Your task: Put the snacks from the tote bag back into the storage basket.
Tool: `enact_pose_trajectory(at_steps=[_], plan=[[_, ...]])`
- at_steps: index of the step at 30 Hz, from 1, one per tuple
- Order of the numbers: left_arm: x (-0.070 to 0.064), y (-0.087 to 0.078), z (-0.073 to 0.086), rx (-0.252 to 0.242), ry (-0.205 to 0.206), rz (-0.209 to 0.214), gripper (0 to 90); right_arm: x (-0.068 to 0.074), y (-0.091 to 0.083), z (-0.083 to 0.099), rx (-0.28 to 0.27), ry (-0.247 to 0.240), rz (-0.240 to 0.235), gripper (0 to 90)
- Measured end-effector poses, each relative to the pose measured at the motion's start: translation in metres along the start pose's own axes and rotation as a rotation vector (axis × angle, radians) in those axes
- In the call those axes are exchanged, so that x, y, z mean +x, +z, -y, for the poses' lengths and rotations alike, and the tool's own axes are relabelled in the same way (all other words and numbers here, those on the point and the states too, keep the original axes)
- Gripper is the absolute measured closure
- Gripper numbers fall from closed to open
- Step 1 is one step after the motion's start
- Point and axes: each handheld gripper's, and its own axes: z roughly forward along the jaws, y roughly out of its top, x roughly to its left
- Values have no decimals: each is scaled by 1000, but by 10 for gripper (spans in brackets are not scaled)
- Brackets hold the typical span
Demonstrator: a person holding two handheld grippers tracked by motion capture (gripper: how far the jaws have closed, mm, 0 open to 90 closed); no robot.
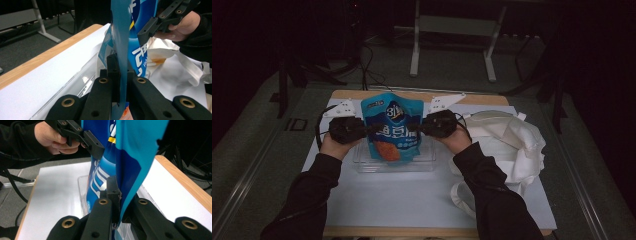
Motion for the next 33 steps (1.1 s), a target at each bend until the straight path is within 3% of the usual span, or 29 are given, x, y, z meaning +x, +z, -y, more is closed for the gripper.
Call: enact_pose_trajectory(at_steps=[9,19,24,33], plan=[[2,7,16,16,-7,12,900,-2,9,18,9,32,-16,892],[5,8,31,24,-9,41,899,0,17,30,28,19,-21,890],[1,7,32,23,13,35,898,1,16,33,17,19,-22,890],[-1,7,32,25,7,23,899,2,14,37,4,30,-21,886]])
